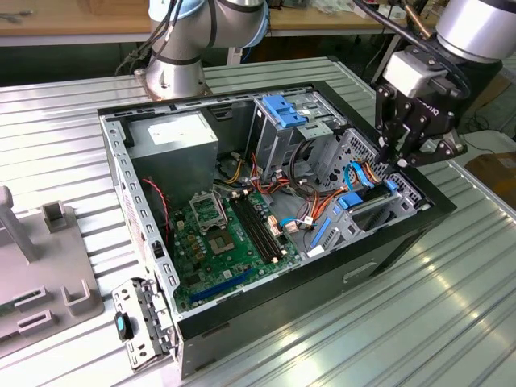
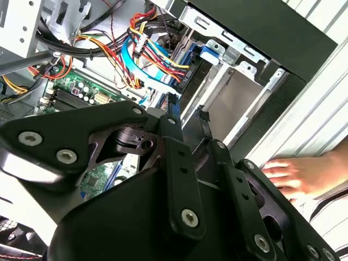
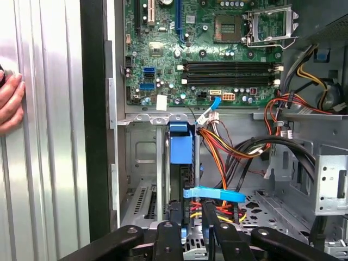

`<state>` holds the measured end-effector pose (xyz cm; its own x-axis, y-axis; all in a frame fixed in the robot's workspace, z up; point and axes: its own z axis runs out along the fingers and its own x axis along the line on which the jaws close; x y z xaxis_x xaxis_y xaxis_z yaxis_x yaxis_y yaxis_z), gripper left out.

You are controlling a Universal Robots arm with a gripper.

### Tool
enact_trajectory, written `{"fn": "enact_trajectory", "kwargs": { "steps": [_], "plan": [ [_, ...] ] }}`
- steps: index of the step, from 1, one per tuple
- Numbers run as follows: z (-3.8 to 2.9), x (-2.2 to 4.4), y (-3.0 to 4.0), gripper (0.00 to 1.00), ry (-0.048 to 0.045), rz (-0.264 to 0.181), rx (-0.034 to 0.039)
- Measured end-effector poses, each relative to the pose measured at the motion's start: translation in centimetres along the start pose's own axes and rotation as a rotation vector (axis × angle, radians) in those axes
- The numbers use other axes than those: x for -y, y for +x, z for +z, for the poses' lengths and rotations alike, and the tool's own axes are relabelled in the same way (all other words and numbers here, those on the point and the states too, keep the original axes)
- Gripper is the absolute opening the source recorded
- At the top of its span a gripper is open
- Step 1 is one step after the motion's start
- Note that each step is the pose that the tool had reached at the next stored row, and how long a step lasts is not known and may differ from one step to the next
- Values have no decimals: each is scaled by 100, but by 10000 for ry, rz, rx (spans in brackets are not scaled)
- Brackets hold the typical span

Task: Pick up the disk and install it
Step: 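Insert the second disk wire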

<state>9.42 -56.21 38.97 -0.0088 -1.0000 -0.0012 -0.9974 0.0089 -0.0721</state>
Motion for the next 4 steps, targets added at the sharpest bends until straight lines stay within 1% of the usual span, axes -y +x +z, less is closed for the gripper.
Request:
{"fn": "enact_trajectory", "kwargs": {
  "steps": [2, 4],
  "plan": [
    [-58, 4, 0, 29, 0, 0, -1],
    [-60, 4, 0, 29, 0, 0, -1]
  ]
}}
